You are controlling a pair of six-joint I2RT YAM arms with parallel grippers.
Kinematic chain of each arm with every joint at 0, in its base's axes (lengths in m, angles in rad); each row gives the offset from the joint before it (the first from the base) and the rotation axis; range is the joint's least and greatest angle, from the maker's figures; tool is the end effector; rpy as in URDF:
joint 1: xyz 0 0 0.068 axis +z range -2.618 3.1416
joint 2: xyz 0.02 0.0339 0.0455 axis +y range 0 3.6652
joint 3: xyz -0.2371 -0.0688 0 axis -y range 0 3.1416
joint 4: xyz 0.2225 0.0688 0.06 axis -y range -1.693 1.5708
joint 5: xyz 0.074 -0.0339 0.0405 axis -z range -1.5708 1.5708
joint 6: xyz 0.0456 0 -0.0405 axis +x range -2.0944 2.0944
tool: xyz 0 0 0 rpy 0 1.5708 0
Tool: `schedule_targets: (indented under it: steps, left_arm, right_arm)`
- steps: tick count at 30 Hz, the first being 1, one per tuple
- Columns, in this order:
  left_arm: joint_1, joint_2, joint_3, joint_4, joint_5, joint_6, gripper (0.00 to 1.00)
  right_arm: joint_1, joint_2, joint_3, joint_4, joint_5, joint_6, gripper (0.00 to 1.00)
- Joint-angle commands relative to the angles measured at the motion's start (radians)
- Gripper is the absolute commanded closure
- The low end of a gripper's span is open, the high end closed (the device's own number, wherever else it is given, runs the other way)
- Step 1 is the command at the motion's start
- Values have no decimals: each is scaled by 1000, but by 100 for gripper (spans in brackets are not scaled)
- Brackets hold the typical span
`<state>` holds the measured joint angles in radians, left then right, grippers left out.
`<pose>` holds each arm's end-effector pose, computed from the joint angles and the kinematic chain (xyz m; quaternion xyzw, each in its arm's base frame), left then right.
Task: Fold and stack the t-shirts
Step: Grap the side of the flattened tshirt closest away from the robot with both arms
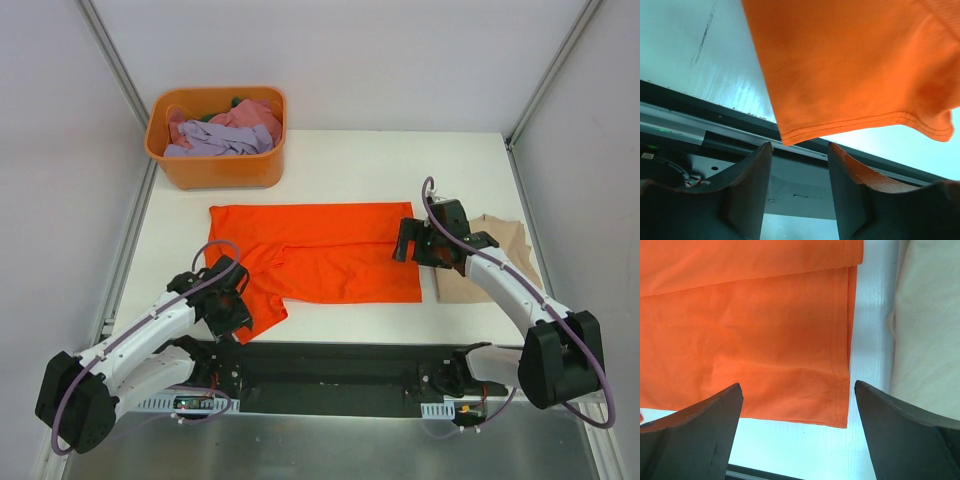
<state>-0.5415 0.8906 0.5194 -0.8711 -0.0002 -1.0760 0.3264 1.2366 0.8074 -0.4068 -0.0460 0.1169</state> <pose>0.1188 -0.0714 0.1598 -0.2605 0.9515 -0.1182 0.1130 0.2358 0.0820 0.2107 -0.1058 0.9270 0.0999 0.3456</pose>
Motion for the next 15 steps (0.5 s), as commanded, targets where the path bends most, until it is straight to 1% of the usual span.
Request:
schedule_targets:
  steps: [1,3,5,8,11,15]
  left_arm:
    - [-12,37,-19,0,13,-16,54]
    - [-12,48,-16,6,6,-16,53]
    - [-12,67,-21,26,-29,-15,53]
    - [-12,94,-45,85,23,-7,55]
    - [-12,129,-55,89,28,-7,60]
    - [-12,130,-65,90,14,-13,60]
  right_arm:
    - [3,-20,1,-23,32,-17,4]
    - [3,-20,-1,-23,32,-17,4]
    - [2,-17,-7,-20,32,-17,4]
    - [3,-8,-7,-21,31,-13,4]
    - [3,-2,-11,-20,34,-7,4]
    - [3,12,-10,-12,32,-2,4]
